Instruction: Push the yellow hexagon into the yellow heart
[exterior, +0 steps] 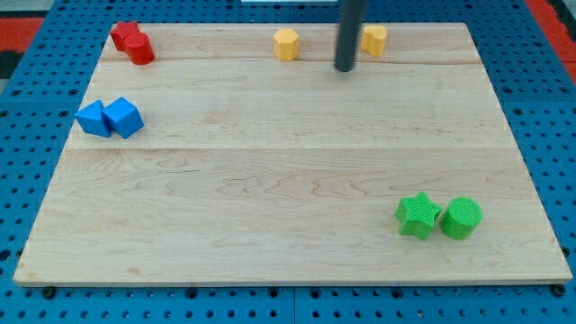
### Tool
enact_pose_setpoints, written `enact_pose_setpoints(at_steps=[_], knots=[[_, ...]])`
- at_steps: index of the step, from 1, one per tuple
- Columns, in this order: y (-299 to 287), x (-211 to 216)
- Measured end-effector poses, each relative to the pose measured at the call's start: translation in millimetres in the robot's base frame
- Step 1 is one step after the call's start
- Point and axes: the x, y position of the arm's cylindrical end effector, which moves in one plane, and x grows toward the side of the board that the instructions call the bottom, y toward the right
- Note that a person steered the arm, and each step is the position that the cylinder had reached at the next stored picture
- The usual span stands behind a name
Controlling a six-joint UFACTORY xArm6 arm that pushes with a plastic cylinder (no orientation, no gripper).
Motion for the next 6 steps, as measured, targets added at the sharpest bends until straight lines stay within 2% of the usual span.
enact_pose_setpoints(at_steps=[1, 2, 4, 6], knots=[[-108.1, -17.2], [-115.2, -51.6], [-15.9, -56.9], [37.1, -53.4]])
